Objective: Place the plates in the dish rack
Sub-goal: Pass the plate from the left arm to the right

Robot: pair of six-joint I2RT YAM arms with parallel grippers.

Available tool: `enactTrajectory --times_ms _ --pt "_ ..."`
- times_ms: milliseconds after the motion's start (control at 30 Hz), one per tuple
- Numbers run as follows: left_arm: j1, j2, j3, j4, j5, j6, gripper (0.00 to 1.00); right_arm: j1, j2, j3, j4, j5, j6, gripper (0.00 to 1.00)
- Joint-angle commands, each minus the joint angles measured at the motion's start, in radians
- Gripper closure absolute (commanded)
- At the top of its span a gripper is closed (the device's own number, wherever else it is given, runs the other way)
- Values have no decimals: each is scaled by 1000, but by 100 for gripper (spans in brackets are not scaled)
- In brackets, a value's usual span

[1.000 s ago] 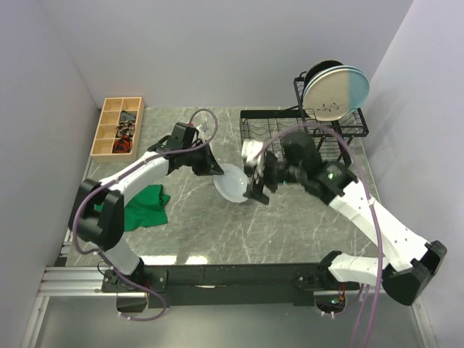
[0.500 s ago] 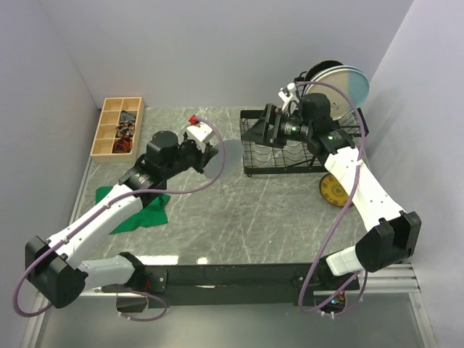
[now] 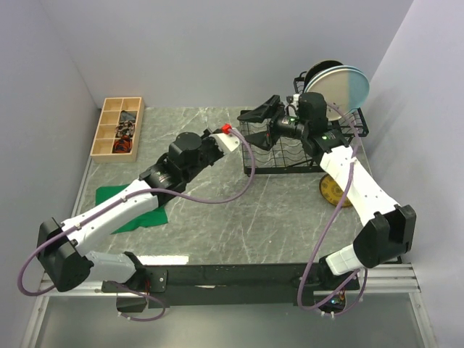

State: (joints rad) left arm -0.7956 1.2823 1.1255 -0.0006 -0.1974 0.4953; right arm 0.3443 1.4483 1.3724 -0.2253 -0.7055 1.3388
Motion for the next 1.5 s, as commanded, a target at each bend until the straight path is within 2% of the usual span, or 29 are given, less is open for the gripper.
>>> enactTrajectory --times_ms 0,200,300,333,400,433,667,700,733,833,933,967,1067,1167,1267,1367,1467 --pt "-48 11 105 157 -53 88 99 30 11 27 -48 66 118 21" --pt "-79 40 140 152 -28 106 99 50 34 66 -51 138 181 27" --pt "-82 41 138 156 -23 112 99 50 29 76 -61 159 181 36" --pt "-83 43 138 156 -19 112 99 51 21 74 -80 164 177 42" --pt "-85 41 138 148 -14 114 99 51 15 71 -112 179 155 49" --pt "-85 41 140 146 -10 114 99 51 3 65 -129 185 149 58" --pt "-93 23 148 120 33 108 99 51 -20 22 -146 219 145 69" --pt "-96 23 151 114 41 108 99 51 -19 21 -141 216 148 73" --pt "-97 23 152 103 47 106 99 51 -20 22 -131 218 148 81" --pt "-100 20 158 90 64 95 99 50 -23 28 -121 219 154 100" --pt "-102 11 154 99 59 65 66 47 -42 27 -109 221 142 100" --pt "-102 -3 145 112 59 45 49 44 -48 25 -106 221 131 100" --pt "-103 -40 122 120 76 -12 20 30 -88 4 -82 224 102 100" --pt "-102 -84 97 111 107 -69 8 6 -138 -41 -49 225 59 100" --pt "-102 -142 73 97 116 -128 1 -34 -203 -70 -17 222 -10 100" --pt "-99 -213 42 74 78 -190 1 -54 -290 -97 47 251 -154 100" --pt "-79 -264 -3 45 53 -260 0 -65 -373 -128 76 259 -216 100"
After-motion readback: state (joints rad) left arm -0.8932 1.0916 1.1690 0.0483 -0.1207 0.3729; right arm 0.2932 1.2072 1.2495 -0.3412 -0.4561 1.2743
